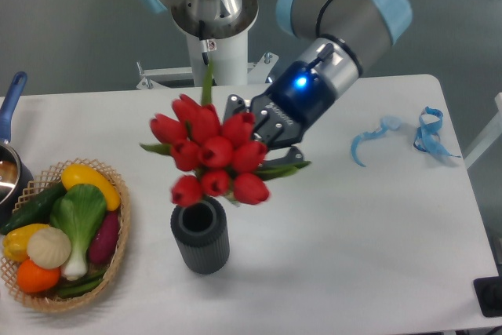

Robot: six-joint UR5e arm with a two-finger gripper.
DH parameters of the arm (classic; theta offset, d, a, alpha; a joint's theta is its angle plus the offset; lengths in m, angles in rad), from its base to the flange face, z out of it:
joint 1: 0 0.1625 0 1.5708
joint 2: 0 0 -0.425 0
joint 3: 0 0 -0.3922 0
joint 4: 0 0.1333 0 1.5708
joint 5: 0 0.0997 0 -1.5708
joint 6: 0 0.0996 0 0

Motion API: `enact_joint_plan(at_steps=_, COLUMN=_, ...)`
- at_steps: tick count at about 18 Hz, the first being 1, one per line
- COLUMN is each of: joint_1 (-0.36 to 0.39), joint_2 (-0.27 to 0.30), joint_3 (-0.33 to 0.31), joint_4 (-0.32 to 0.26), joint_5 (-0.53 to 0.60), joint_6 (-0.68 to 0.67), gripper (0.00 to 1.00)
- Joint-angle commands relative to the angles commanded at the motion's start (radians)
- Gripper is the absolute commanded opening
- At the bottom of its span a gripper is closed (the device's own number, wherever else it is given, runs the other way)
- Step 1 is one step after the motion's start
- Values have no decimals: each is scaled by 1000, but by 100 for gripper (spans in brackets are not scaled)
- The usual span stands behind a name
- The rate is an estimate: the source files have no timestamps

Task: Insert the flowers into the vase
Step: 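Carry the red tulip bunch in the gripper over the grey vase, then lower the tulip stems down into the grey vase opening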

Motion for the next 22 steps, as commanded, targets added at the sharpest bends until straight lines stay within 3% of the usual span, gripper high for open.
enact_joint_plan(at_steps=11, joint_1=-28, joint_2=-34, joint_3=-3, joint_4=0, joint_5=-28, joint_6=66, gripper=20)
enact_joint_plan(at_steps=22, joint_1=-26, joint_2=-58, joint_3=-69, joint_4=-2, joint_5=-19, joint_6=94, gripper=20)
